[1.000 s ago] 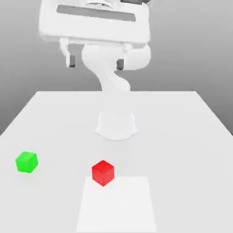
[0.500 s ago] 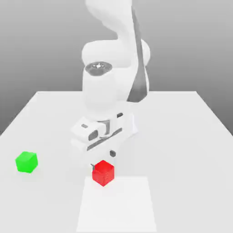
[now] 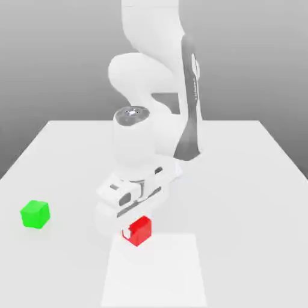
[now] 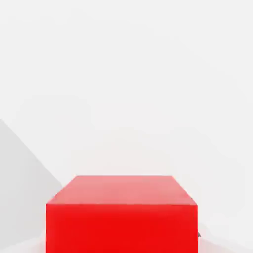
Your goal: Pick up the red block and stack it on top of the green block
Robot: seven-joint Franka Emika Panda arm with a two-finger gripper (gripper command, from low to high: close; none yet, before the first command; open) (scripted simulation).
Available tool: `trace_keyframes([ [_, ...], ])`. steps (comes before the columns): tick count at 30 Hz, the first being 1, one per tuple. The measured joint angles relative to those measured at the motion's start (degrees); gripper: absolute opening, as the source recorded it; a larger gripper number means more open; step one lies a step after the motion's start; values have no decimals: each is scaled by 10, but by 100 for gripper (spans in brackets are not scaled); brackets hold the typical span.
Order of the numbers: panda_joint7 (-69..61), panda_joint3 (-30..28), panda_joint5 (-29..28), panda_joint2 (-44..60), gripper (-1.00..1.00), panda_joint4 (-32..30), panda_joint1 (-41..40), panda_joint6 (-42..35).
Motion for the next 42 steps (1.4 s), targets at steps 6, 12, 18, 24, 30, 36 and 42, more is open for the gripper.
trace_keyframes([
  [6, 76, -69, -109, -68, -100, -9, 35, -57],
  [12, 140, -66, -200, -142, -100, -21, 7, -118],
  [18, 217, -64, -241, -184, -100, -21, -37, -161],
  [24, 361, -84, -256, -180, -100, 5, -109, -183],
  [30, 500, -108, -260, -174, -100, 33, -176, -204],
  [36, 634, -135, -255, -168, -100, 60, -236, -224],
  [42, 763, -164, -244, -161, -100, 87, -290, -243],
])
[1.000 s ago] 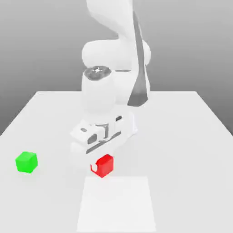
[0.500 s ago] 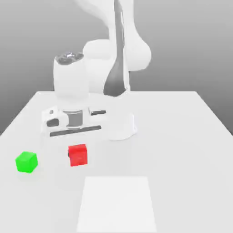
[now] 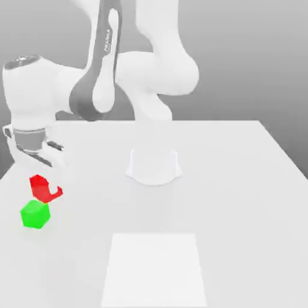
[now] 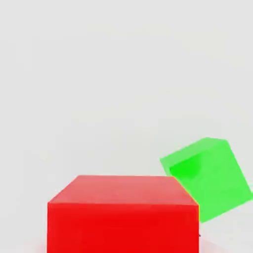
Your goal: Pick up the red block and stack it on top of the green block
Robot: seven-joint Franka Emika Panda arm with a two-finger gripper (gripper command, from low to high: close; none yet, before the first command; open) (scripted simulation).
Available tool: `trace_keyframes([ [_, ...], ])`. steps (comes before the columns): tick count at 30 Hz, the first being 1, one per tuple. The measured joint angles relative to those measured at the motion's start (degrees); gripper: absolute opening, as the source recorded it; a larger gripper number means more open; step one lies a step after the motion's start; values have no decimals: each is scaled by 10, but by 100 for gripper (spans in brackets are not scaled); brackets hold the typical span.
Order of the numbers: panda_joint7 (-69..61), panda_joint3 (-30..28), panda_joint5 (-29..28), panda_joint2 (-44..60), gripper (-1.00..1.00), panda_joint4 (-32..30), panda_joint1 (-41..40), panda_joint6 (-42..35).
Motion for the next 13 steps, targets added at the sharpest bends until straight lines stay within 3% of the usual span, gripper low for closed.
trace_keyframes([
  [4, 64, -19, 19, 17, -100, 15, -26, 2],
  [9, 1, 5, 122, 118, -100, 22, -33, 89],
  [10, -11, 16, 140, 134, 100, 23, -40, 103],
  [13, -11, 16, 140, 134, 100, 23, -40, 103],
])
